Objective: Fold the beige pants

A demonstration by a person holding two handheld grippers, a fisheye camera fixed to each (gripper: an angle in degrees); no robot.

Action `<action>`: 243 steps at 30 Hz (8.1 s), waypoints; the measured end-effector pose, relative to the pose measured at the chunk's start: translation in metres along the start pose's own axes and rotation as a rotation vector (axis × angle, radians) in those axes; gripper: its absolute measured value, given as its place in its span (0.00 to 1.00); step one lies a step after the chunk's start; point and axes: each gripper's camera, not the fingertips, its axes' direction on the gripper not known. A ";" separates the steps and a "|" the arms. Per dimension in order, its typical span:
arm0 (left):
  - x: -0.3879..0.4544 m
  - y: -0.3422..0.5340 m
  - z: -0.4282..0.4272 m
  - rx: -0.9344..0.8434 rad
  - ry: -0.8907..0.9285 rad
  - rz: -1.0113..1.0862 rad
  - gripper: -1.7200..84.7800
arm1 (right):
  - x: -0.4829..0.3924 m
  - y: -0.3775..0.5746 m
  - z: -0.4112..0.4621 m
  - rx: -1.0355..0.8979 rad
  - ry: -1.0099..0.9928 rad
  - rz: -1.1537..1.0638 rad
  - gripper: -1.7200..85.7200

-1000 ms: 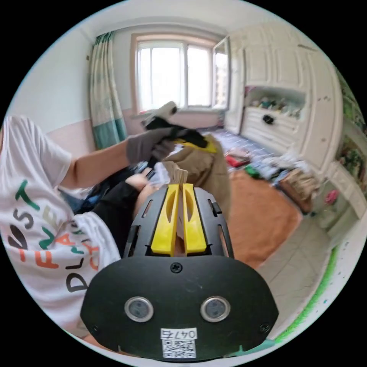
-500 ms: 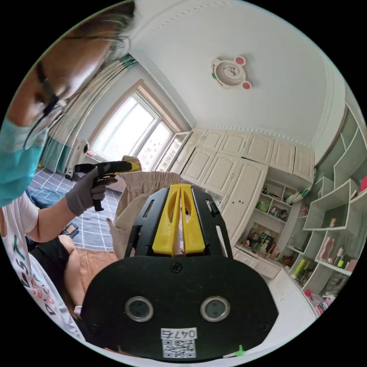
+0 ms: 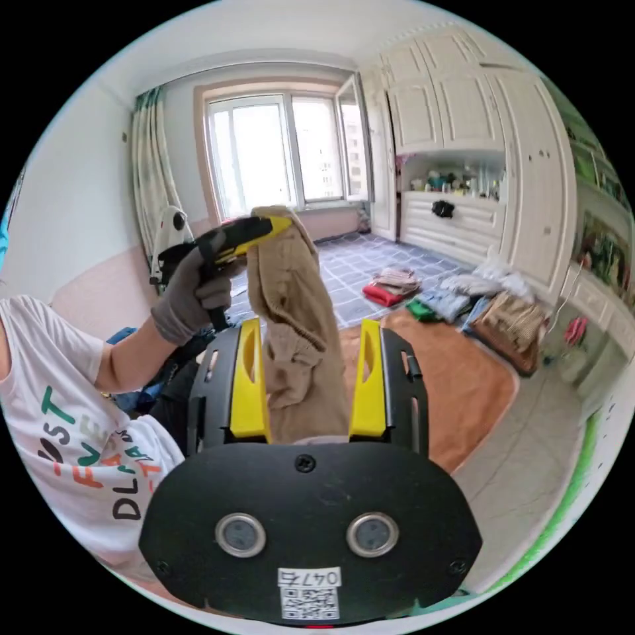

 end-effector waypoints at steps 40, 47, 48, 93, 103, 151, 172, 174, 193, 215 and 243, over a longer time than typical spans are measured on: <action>-0.214 0.039 0.153 -0.475 -0.121 -0.277 0.08 | -0.052 -0.070 0.206 -0.418 0.436 -0.382 0.02; -0.273 0.140 0.139 -0.588 0.013 -0.702 0.11 | -0.069 0.050 0.293 -0.622 0.263 -0.138 0.02; -0.269 0.135 0.137 -0.614 -0.008 -0.660 0.11 | -0.069 0.053 0.293 -0.618 0.258 -0.116 0.02; -0.317 0.153 0.385 -0.994 0.020 -0.266 0.01 | 0.216 -0.079 0.348 -0.664 0.315 0.417 0.01; -0.299 0.171 0.418 -1.098 -0.123 -0.224 0.01 | 0.208 -0.033 0.316 -0.886 0.504 0.395 0.06; -0.074 0.292 0.551 -1.547 0.694 0.195 0.01 | 0.378 -0.143 0.479 -1.033 0.580 0.409 0.10; -0.096 0.262 0.553 -1.244 0.709 0.011 0.01 | 0.272 -0.182 0.510 -0.661 0.170 0.145 0.07; -0.099 0.270 0.553 -1.291 0.590 0.035 0.01 | 0.269 -0.177 0.532 -0.690 0.192 0.162 0.06; -0.117 0.311 0.548 -1.485 0.577 -0.076 0.01 | 0.358 -0.169 0.593 -0.725 0.187 0.487 0.07; -0.257 0.159 0.382 -0.678 0.989 -0.086 0.01 | 0.184 -0.113 0.400 -0.449 0.312 -0.011 0.04; -0.518 0.211 0.188 -0.326 -0.235 -0.905 0.01 | -0.057 0.031 0.325 -0.574 -0.042 -0.135 0.06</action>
